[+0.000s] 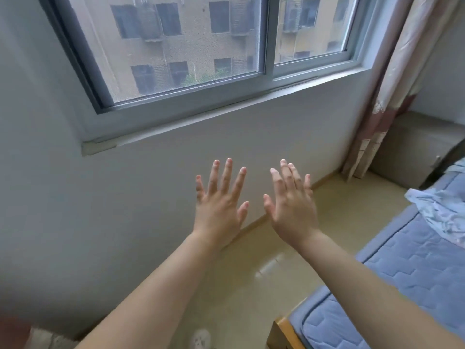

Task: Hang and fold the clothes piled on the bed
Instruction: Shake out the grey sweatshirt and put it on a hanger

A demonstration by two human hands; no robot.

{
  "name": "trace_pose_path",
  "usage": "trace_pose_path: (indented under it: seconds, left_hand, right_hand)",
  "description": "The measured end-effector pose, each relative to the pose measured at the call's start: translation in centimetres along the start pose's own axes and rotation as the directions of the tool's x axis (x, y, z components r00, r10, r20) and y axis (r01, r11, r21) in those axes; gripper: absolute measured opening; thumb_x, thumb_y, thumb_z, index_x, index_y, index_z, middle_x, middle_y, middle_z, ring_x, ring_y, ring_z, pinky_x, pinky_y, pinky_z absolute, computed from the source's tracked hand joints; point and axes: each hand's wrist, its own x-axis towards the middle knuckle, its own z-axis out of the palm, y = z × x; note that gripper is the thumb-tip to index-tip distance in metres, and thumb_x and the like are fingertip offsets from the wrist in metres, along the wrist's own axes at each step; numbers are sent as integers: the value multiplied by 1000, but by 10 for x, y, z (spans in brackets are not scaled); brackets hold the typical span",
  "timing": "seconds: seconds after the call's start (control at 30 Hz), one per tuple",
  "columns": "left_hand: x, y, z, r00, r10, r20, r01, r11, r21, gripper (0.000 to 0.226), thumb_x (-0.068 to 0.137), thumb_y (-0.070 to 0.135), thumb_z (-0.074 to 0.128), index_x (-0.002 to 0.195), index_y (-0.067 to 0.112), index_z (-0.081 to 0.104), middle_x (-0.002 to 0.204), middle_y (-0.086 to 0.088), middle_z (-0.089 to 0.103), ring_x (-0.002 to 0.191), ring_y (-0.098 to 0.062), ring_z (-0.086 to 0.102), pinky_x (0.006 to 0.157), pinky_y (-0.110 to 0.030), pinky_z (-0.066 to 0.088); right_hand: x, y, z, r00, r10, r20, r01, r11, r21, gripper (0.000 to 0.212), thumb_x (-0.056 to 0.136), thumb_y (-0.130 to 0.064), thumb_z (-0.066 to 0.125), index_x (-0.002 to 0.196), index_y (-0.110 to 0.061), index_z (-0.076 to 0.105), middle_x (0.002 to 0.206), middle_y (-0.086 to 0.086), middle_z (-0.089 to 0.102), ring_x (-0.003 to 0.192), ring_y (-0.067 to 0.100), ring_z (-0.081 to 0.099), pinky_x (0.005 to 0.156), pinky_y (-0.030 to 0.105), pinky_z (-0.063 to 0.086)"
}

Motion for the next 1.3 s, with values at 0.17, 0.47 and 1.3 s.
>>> trace_pose_path:
  seconds: [0.17,0.47,1.3]
  left_hand:
    - [147,-12,53,990,141,6,-140,989,-53,72,97,48,35,151,31,-10,159,-1,-16,145,-24,-19,114,-51,-9]
    - [396,41,120,877,481,6,-475,868,-148,71,98,49,33,151,30,-11,159,-1,-16,146,-25,-18,116,-51,-3]
    - [770,550,337,472,882,-4,-791,422,-443,71,96,44,41,153,24,3,161,-6,-4,147,-30,-6,115,-53,9]
  right_hand:
    - [100,56,63,992,108,-63,-114,988,-101,57,89,-37,35,136,-5,46,146,20,40,135,35,39,106,59,28]
    - [234,186,108,886,442,-140,-463,847,-260,58,88,-36,34,132,-2,51,143,22,44,132,37,43,103,59,33]
    - [300,767,151,465,829,-311,-865,351,-358,49,84,-24,56,128,-1,52,140,24,45,126,41,47,99,56,38]
